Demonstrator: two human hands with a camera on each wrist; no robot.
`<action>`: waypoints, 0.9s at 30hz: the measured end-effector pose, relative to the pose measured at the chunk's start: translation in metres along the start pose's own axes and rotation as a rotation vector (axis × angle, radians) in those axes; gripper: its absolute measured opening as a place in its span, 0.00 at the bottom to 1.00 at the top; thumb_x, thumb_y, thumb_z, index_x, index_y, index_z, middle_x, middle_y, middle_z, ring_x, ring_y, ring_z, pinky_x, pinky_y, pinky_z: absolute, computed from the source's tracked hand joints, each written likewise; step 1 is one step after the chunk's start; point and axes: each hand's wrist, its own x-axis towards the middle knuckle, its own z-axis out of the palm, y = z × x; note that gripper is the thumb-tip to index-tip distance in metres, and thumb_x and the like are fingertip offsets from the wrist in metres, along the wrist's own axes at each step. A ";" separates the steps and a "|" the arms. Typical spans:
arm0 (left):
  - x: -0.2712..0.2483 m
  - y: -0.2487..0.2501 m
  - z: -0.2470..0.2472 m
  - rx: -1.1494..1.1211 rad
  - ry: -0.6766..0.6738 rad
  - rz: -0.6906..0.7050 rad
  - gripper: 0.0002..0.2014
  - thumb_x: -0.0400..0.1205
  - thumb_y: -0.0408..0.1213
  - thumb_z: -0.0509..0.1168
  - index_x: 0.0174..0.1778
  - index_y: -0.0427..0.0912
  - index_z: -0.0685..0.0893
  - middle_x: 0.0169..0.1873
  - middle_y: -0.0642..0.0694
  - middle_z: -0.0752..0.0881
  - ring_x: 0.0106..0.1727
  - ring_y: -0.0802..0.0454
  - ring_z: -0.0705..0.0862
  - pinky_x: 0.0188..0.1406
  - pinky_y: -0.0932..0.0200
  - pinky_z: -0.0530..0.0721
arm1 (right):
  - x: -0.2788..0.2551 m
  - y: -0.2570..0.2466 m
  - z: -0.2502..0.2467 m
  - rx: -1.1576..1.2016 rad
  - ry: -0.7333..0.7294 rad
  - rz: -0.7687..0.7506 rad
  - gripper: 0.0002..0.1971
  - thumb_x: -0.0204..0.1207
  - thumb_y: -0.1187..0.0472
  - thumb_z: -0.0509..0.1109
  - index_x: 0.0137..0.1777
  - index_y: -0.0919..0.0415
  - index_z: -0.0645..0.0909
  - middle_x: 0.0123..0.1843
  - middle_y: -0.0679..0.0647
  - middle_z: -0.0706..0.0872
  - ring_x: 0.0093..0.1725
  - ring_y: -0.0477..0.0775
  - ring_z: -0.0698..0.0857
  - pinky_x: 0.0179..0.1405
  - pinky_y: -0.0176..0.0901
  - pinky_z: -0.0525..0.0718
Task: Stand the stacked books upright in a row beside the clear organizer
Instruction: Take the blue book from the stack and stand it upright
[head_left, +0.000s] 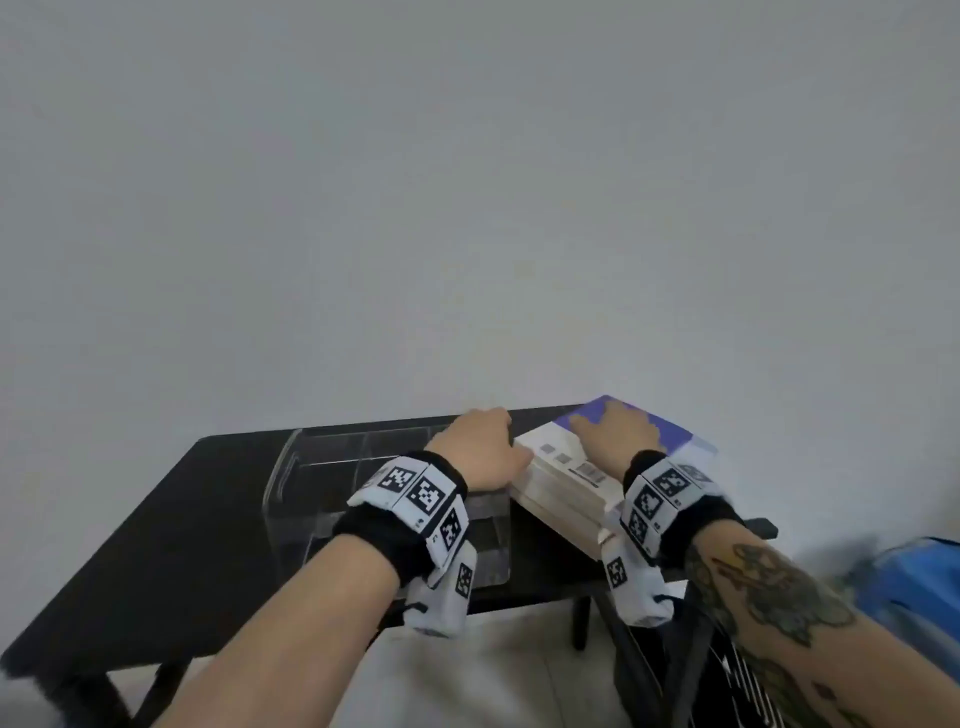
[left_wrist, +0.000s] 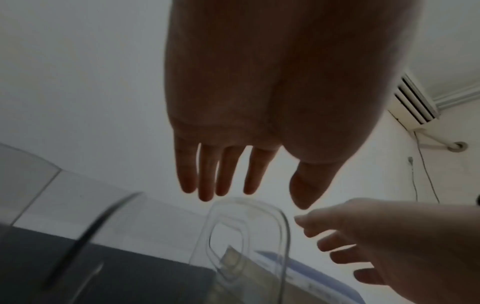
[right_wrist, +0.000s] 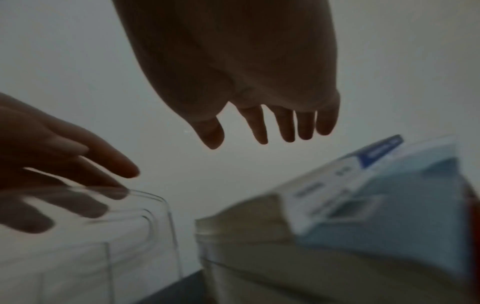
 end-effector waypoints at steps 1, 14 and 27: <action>0.000 0.000 0.005 0.019 -0.049 -0.027 0.27 0.84 0.50 0.60 0.76 0.40 0.72 0.72 0.41 0.78 0.70 0.42 0.77 0.69 0.48 0.75 | -0.002 0.006 0.000 -0.076 -0.026 0.055 0.35 0.80 0.40 0.59 0.81 0.60 0.61 0.80 0.66 0.65 0.78 0.69 0.64 0.74 0.63 0.65; -0.001 -0.009 0.039 0.000 -0.029 -0.045 0.33 0.85 0.40 0.55 0.84 0.47 0.48 0.65 0.40 0.81 0.65 0.37 0.80 0.68 0.37 0.69 | 0.025 0.024 0.003 -0.231 -0.060 0.279 0.49 0.72 0.38 0.66 0.84 0.69 0.52 0.84 0.69 0.54 0.76 0.69 0.67 0.70 0.58 0.68; -0.007 -0.009 0.038 -0.072 -0.053 -0.053 0.31 0.84 0.40 0.56 0.83 0.45 0.52 0.74 0.37 0.73 0.71 0.37 0.76 0.69 0.38 0.70 | 0.025 0.058 -0.029 0.350 -0.231 0.364 0.11 0.72 0.71 0.73 0.32 0.68 0.74 0.28 0.63 0.80 0.20 0.57 0.74 0.21 0.46 0.73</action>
